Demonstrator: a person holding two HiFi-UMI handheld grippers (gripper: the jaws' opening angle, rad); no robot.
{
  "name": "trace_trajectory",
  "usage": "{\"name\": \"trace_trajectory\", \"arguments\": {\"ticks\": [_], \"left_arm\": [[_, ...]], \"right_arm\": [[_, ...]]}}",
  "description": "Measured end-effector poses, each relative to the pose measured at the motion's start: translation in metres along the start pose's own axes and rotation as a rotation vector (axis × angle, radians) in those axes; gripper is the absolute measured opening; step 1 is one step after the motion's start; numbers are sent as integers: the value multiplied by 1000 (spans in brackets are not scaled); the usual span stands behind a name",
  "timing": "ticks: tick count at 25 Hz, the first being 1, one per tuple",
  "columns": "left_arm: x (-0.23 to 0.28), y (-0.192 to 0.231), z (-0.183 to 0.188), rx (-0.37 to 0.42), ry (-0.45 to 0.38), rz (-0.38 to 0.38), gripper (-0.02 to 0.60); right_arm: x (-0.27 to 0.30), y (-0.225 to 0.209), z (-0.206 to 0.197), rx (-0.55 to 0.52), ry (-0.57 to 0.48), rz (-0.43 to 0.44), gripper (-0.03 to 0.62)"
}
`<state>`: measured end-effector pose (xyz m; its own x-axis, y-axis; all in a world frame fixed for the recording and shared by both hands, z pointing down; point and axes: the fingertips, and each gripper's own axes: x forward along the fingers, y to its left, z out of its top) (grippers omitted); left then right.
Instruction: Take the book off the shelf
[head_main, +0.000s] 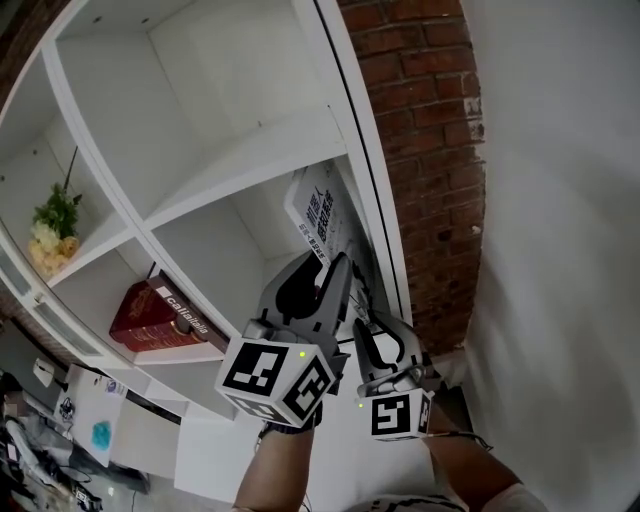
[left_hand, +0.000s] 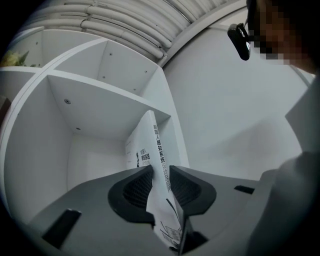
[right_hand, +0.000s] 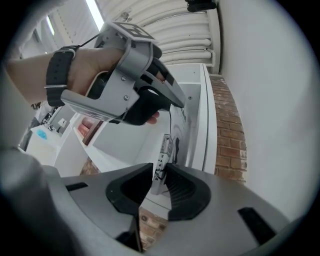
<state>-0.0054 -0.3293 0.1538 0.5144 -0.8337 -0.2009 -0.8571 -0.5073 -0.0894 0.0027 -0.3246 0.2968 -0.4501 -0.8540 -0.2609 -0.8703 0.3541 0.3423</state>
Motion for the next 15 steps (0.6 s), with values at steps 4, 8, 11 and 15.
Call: {"name": "trace_trajectory", "arguments": {"ticks": [4, 8, 11, 15], "left_arm": [[-7, 5, 1, -79, -24, -13, 104], [-15, 8, 2, -83, -35, -6, 104], [-15, 17, 1, -54, -20, 37, 140], [-11, 25, 1, -81, -10, 63, 155]], "right_arm": [[-2, 0, 2, -1, -5, -11, 71], [-6, 2, 4, -46, -25, -27, 71], [-8, -2, 4, -68, -35, -47, 63], [-11, -4, 4, -78, -49, -52, 57]]}}
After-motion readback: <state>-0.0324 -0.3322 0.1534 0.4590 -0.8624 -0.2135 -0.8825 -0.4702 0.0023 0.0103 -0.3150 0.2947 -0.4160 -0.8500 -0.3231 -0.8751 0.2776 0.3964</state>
